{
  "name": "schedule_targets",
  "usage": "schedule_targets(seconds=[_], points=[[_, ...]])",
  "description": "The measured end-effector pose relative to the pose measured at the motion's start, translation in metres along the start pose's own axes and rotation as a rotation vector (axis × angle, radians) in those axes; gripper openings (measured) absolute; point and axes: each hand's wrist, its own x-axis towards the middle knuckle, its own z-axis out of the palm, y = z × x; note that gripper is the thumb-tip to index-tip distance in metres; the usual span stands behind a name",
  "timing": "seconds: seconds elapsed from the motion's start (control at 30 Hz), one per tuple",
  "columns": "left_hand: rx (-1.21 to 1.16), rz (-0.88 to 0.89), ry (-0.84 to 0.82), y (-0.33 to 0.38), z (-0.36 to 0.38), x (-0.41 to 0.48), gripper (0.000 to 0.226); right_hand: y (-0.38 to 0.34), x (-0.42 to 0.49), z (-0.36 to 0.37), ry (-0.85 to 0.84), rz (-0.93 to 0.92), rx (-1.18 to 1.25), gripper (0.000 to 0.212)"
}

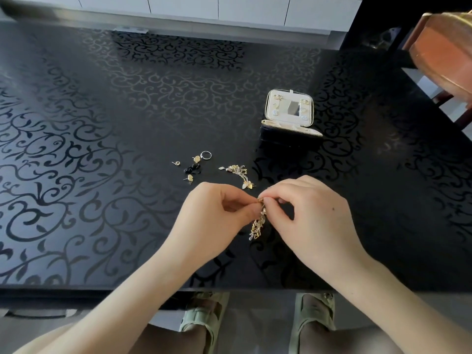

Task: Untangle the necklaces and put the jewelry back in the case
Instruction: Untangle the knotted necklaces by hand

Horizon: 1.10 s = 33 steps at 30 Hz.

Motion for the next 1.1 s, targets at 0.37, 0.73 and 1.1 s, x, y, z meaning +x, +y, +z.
schedule_targets(seconds=[0.37, 0.73, 1.1], points=[[-0.541, -0.271, -0.225, 0.002, -0.019, 0.005, 0.024, 0.009, 0.012, -0.018, -0.392, 0.275, 0.552, 0.014], [-0.453, -0.120, -0.148, 0.001, -0.019, 0.005, 0.019, 0.000, 0.012, -0.008, -0.468, 0.319, 0.761, 0.008], [-0.437, -0.108, -0.142, 0.004, -0.021, 0.005, 0.023, 0.005, 0.018, -0.027, -0.465, 0.358, 0.949, 0.019]])
